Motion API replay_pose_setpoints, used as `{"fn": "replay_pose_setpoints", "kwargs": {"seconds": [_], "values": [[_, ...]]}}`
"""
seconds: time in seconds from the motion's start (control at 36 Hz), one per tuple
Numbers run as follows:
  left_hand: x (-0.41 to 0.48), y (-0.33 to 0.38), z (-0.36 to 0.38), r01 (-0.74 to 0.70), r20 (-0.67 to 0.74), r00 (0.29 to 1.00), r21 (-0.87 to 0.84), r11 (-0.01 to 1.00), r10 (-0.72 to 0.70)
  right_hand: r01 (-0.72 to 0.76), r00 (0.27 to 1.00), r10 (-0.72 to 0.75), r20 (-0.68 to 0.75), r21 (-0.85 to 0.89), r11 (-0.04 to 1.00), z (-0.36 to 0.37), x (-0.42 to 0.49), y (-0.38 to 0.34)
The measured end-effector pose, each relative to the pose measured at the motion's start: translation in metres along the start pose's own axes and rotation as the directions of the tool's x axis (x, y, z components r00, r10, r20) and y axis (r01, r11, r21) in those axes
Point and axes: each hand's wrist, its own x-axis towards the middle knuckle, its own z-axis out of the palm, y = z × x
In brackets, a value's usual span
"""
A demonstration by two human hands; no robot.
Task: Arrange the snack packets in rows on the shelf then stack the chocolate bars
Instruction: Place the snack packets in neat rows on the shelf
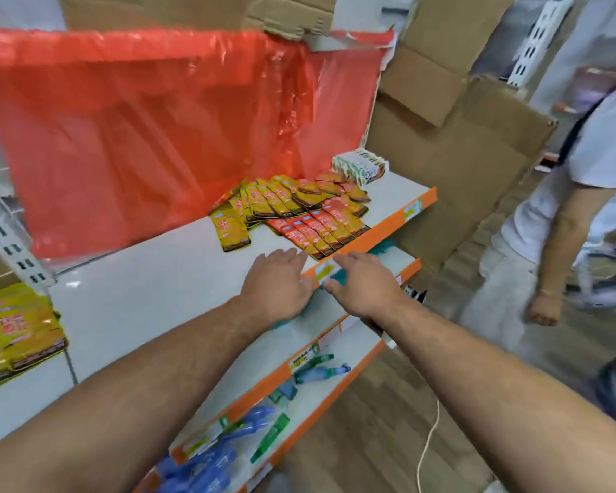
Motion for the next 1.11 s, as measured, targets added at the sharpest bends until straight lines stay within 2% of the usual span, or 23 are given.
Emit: {"fn": "replay_pose_setpoints", "kwargs": {"seconds": [0.19,0.47,0.58,0.69,0.78,0.89,1.11], "values": [[0.082,0.005,0.010,-0.089,-0.011,0.996,-0.032,0.996,0.089,-0.036,0.999,0.036,-0.015,-0.037,0.999,-0.017,0.057,0.030],[0.142,0.012,0.017,-0.070,-0.055,0.996,-0.075,0.995,0.066,-0.059,0.997,0.059,-0.050,0.014,0.998,-0.021,0.124,0.061],[0.155,0.020,0.019,0.017,-0.074,0.997,-0.079,0.997,-0.023,-0.022,0.999,0.022,-0.045,-0.002,1.000,-0.020,0.150,0.073],[0.163,0.030,0.021,0.159,-0.088,0.982,-0.116,0.980,-0.169,0.033,0.999,-0.033,-0.031,0.003,0.999,-0.018,0.175,0.087],[0.169,0.043,0.019,0.322,-0.068,0.938,-0.191,0.927,-0.340,0.046,0.999,-0.045,-0.016,0.051,0.998,-0.021,0.193,0.097],[0.175,0.061,0.023,0.535,-0.021,0.828,-0.265,0.802,-0.560,0.095,0.995,-0.097,0.025,0.080,0.992,-0.023,0.214,0.108],[0.182,0.091,0.034,0.727,-0.077,0.624,-0.308,0.614,-0.777,0.138,0.985,-0.154,0.079,0.178,0.974,-0.021,0.238,0.124]]}}
